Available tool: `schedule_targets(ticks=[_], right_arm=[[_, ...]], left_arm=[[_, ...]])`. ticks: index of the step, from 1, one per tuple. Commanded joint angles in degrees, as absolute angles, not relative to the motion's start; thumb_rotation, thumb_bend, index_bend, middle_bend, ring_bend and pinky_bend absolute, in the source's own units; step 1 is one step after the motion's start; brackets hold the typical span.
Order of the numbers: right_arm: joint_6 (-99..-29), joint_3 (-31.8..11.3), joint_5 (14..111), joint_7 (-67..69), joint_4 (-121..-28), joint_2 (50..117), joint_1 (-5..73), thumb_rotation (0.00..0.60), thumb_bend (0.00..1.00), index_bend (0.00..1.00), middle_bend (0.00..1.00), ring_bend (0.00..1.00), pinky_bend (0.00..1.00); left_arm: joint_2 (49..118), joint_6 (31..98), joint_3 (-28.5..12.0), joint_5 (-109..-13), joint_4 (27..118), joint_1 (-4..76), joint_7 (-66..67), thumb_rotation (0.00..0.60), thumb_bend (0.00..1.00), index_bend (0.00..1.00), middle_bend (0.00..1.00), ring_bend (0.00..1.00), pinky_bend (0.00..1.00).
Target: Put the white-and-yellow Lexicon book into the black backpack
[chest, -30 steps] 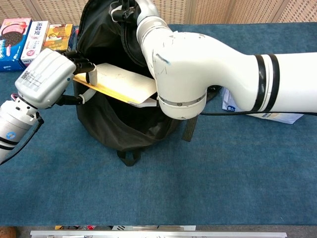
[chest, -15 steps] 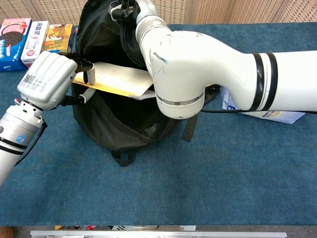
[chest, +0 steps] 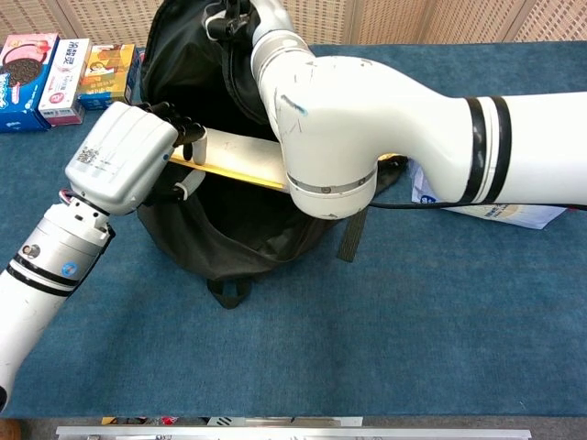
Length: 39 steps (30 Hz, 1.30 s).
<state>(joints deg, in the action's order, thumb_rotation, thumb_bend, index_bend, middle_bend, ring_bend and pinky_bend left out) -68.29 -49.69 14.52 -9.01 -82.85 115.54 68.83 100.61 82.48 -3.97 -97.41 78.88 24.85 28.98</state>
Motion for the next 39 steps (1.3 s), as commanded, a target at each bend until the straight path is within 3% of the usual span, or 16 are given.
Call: schedule_targets(ticks=[1, 9, 23, 29, 34, 39], right_arm=[[-68.3, -49.7, 14.5, -8.9, -82.8, 115.6, 68.9, 0.600, 0.98, 0.76, 0.70, 0.71, 0.98], [-68.1, -50.0, 14.0, -8.5, -82.3, 115.8, 69.2, 0.600, 0.98, 0.76, 0.70, 0.71, 0.98], [-68.1, -51.6, 12.1, -7.8, -82.5, 115.4, 69.5, 0.600, 0.98, 0.76, 0.70, 0.71, 0.98], [-68.4, -51.5, 12.0, -7.6, -82.9, 115.4, 69.6, 0.600, 0.98, 0.76, 0.70, 0.71, 0.98], [-68.6, -51.4, 12.0, -7.6, -83.0, 115.2, 69.5, 0.600, 0.98, 0.76, 0.70, 0.71, 0.98], [-68.8, -51.4, 12.0, -7.4, -83.3, 115.1, 69.5, 0.600, 0.98, 0.76, 0.70, 0.71, 0.98]], left_arm=[[101.9, 82.7, -4.9, -97.2, 77.0, 25.4, 28.6, 0.600, 0.34, 0.71, 0.57, 0.41, 0.51], [103.7, 83.1, -6.9, -94.5, 75.7, 25.1, 29.4, 0.600, 0.34, 0.72, 0.57, 0.41, 0.51], [105.8, 84.6, -5.5, -93.8, 72.3, 23.8, 29.2, 0.600, 0.34, 0.72, 0.59, 0.41, 0.51], [107.6, 86.5, -6.8, -93.1, 71.3, 23.3, 29.4, 0.600, 0.34, 0.73, 0.71, 0.56, 0.57], [108.3, 87.2, -8.0, -92.6, 70.6, 23.5, 30.1, 0.600, 0.34, 0.74, 0.74, 0.58, 0.59], [108.7, 88.0, -6.6, -94.4, 68.8, 23.6, 30.5, 0.600, 0.34, 0.74, 0.74, 0.57, 0.59]])
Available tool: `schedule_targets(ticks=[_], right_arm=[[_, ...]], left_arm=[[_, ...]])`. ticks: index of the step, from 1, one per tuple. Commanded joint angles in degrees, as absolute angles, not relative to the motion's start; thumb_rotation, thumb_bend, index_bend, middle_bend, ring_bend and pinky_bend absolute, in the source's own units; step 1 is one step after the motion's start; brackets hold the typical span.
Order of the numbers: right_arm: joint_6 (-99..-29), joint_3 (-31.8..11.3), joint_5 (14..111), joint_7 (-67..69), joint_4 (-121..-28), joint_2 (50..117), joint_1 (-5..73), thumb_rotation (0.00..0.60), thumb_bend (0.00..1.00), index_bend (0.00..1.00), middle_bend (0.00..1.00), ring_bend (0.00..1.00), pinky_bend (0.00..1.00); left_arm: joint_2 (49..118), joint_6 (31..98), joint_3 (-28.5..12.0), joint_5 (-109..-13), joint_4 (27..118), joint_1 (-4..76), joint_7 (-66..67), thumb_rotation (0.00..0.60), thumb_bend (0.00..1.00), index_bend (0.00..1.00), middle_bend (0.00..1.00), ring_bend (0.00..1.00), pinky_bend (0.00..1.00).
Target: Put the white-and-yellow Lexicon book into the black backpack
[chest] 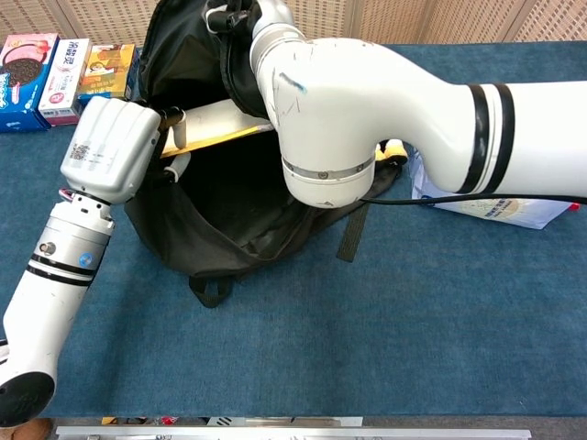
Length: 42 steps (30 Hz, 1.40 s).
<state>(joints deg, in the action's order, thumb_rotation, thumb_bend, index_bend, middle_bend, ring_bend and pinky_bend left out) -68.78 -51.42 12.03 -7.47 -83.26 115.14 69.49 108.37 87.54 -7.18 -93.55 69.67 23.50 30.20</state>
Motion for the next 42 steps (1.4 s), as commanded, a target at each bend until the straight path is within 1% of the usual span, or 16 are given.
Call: schedule_targets(ticks=[1, 10, 22, 37, 42], right_arm=[[-68.8, -51.4, 11.9, -7.3, -83.5, 115.1, 69.5, 0.600, 0.98, 0.76, 0.70, 0.71, 0.98], [-69.0, -51.7, 11.2, -7.2, -83.9, 115.0, 69.5, 0.600, 0.97, 0.76, 0.70, 0.71, 0.98], [-69.3, -52.1, 10.6, -6.9, -83.9, 115.0, 69.7, 0.600, 0.97, 0.76, 0.70, 0.71, 0.98], [-69.1, -51.8, 10.5, -6.7, -83.3, 115.4, 70.1, 0.600, 0.96, 0.76, 0.70, 0.71, 0.98], [-69.1, -51.9, 10.6, -6.6, -83.0, 115.5, 70.2, 0.600, 0.96, 0.76, 0.70, 0.71, 0.98]], left_arm=[[109.0, 88.3, -6.3, -95.0, 68.0, 23.7, 30.8, 0.600, 0.34, 0.74, 0.74, 0.56, 0.59], [112.2, 90.9, -4.9, -98.8, 61.3, 24.5, 31.6, 0.600, 0.34, 0.74, 0.73, 0.56, 0.59], [114.6, 88.0, -5.2, -98.3, 57.2, 26.4, 33.5, 0.600, 0.34, 0.74, 0.73, 0.56, 0.59], [116.6, 85.4, -7.7, -95.5, 54.0, 28.7, 36.0, 0.600, 0.34, 0.74, 0.73, 0.56, 0.59], [117.5, 84.4, -7.9, -94.5, 52.8, 29.1, 36.1, 0.600, 0.34, 0.74, 0.73, 0.56, 0.59]])
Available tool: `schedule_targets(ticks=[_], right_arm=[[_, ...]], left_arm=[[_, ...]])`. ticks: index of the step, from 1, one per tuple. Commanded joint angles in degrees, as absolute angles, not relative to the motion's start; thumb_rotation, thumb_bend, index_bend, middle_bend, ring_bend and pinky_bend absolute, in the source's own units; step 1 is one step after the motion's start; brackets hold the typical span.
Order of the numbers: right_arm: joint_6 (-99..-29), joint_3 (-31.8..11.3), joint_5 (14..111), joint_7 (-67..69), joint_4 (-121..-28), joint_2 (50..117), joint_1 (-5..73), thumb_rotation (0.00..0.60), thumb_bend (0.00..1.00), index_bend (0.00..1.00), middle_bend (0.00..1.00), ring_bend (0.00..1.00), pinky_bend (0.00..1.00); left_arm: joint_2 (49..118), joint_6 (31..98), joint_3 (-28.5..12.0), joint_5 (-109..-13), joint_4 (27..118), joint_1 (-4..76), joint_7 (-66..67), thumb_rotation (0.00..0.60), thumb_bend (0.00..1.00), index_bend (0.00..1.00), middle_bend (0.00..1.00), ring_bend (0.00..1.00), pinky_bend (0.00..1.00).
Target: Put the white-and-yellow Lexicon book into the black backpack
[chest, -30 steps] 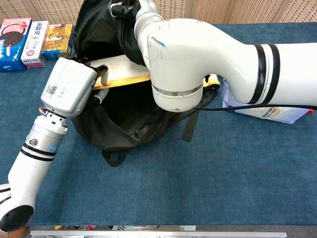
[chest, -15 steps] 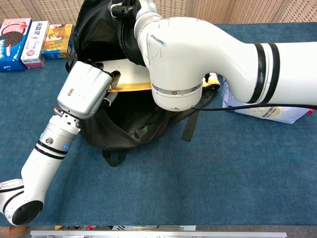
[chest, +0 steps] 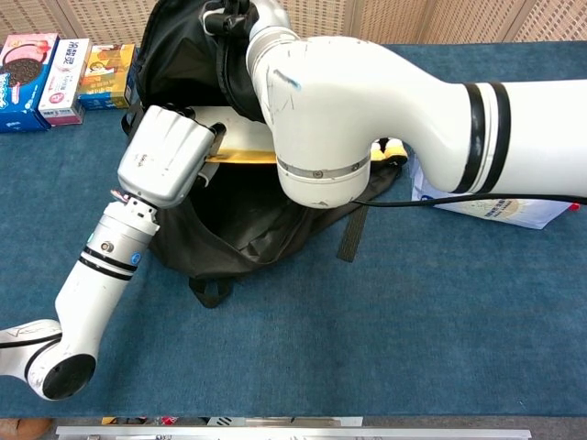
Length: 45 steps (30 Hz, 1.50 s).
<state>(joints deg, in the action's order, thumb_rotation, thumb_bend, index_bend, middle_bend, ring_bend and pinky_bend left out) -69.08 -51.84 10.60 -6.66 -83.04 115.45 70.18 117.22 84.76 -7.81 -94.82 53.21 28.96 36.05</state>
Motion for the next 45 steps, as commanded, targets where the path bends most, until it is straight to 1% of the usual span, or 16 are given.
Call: schedule_targets(ticks=[1, 15, 22, 24, 27, 29, 32, 40, 45], right_arm=[[-69.1, -52.0, 10.5, -6.5, -83.0, 115.5, 70.2, 0.600, 0.96, 0.76, 0.70, 0.71, 0.98], [-68.6, -52.0, 10.1, -6.5, -83.0, 115.5, 70.4, 0.600, 0.96, 0.76, 0.70, 0.71, 0.98], [-68.8, -51.7, 10.4, -6.6, -83.5, 115.4, 70.2, 0.600, 0.96, 0.76, 0.70, 0.71, 0.98], [-68.8, -51.7, 10.4, -6.6, -83.6, 115.3, 70.1, 0.600, 0.96, 0.76, 0.70, 0.71, 0.98], [-68.7, -51.7, 10.4, -6.6, -83.6, 115.2, 70.1, 0.600, 0.96, 0.76, 0.70, 0.71, 0.98], [-68.8, -51.7, 10.4, -6.7, -83.6, 115.2, 70.1, 0.600, 0.96, 0.76, 0.70, 0.71, 0.98], [-68.8, -51.6, 10.5, -6.7, -83.8, 115.0, 70.0, 0.600, 0.96, 0.76, 0.70, 0.71, 0.98], [-68.8, -51.4, 10.8, -6.8, -84.3, 114.5, 69.5, 0.600, 0.96, 0.76, 0.70, 0.71, 0.98], [-68.8, -51.1, 10.9, -6.9, -84.6, 114.2, 69.2, 0.600, 0.96, 0.76, 0.70, 0.71, 0.98]], left_arm=[[117.7, 84.2, -7.9, -94.2, 52.5, 29.2, 36.1, 0.600, 0.34, 0.74, 0.73, 0.56, 0.59], [119.7, 82.0, -8.1, -92.8, 51.1, 31.1, 38.0, 0.600, 0.34, 0.74, 0.73, 0.56, 0.59], [120.3, 80.7, -9.1, -91.1, 49.1, 32.0, 39.0, 0.600, 0.34, 0.74, 0.73, 0.56, 0.59], [120.2, 81.0, -9.0, -90.9, 49.1, 31.7, 39.0, 0.600, 0.33, 0.72, 0.72, 0.56, 0.59], [119.9, 81.9, -8.8, -91.0, 49.5, 31.5, 39.2, 0.600, 0.25, 0.68, 0.70, 0.55, 0.59], [119.6, 82.3, -8.7, -90.8, 50.5, 31.1, 40.1, 0.600, 0.19, 0.63, 0.68, 0.55, 0.59], [118.8, 83.0, -8.7, -90.5, 52.3, 30.6, 40.6, 0.600, 0.15, 0.59, 0.65, 0.54, 0.59], [116.1, 85.3, -7.8, -89.9, 58.4, 28.0, 42.3, 0.600, 0.13, 0.53, 0.62, 0.53, 0.59], [113.0, 86.7, -6.4, -90.0, 64.1, 25.8, 43.8, 0.600, 0.13, 0.50, 0.60, 0.52, 0.59]])
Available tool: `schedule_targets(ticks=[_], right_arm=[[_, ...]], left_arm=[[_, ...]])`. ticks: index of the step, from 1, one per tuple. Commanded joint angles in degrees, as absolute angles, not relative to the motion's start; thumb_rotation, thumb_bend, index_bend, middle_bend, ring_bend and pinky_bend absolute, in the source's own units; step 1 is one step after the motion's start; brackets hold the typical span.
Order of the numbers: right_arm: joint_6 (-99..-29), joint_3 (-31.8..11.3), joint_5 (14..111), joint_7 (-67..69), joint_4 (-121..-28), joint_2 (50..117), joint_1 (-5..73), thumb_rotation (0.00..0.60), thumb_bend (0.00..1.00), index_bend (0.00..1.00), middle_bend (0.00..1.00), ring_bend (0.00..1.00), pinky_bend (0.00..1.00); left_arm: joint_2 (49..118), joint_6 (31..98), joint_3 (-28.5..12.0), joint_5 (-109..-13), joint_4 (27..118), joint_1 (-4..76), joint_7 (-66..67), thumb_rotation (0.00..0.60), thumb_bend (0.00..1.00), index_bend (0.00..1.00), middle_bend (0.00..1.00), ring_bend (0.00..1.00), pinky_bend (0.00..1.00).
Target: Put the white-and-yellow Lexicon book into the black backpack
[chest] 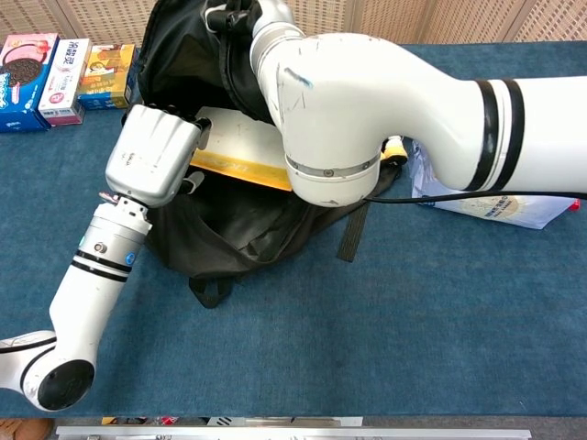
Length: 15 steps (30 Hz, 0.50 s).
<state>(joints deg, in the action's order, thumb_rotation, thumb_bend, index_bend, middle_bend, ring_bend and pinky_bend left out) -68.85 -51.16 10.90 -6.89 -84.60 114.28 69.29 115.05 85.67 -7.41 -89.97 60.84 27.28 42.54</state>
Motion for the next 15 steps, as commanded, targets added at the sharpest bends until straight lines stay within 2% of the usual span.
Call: schedule_targets(ticks=[1, 11, 15], right_arm=[[-68.8, -51.0, 11.0, -6.9, -84.7, 114.2, 69.2, 0.600, 0.96, 0.76, 0.70, 0.71, 0.98], [-67.8, -49.5, 11.1, -7.4, -85.7, 113.3, 68.0, 0.600, 0.96, 0.76, 0.70, 0.71, 0.98], [-67.4, -48.3, 11.7, -7.9, -86.7, 112.5, 67.0, 0.600, 0.96, 0.76, 0.70, 0.71, 0.98]], left_arm=[[112.3, 86.9, -5.9, -90.1, 65.4, 25.3, 44.1, 0.600, 0.13, 0.49, 0.60, 0.52, 0.59], [100.7, 89.4, 0.5, -93.1, 81.0, 19.9, 42.8, 0.600, 0.13, 0.44, 0.59, 0.52, 0.59], [95.1, 89.9, 1.8, -93.0, 87.0, 18.1, 41.5, 0.600, 0.13, 0.42, 0.59, 0.51, 0.58]])
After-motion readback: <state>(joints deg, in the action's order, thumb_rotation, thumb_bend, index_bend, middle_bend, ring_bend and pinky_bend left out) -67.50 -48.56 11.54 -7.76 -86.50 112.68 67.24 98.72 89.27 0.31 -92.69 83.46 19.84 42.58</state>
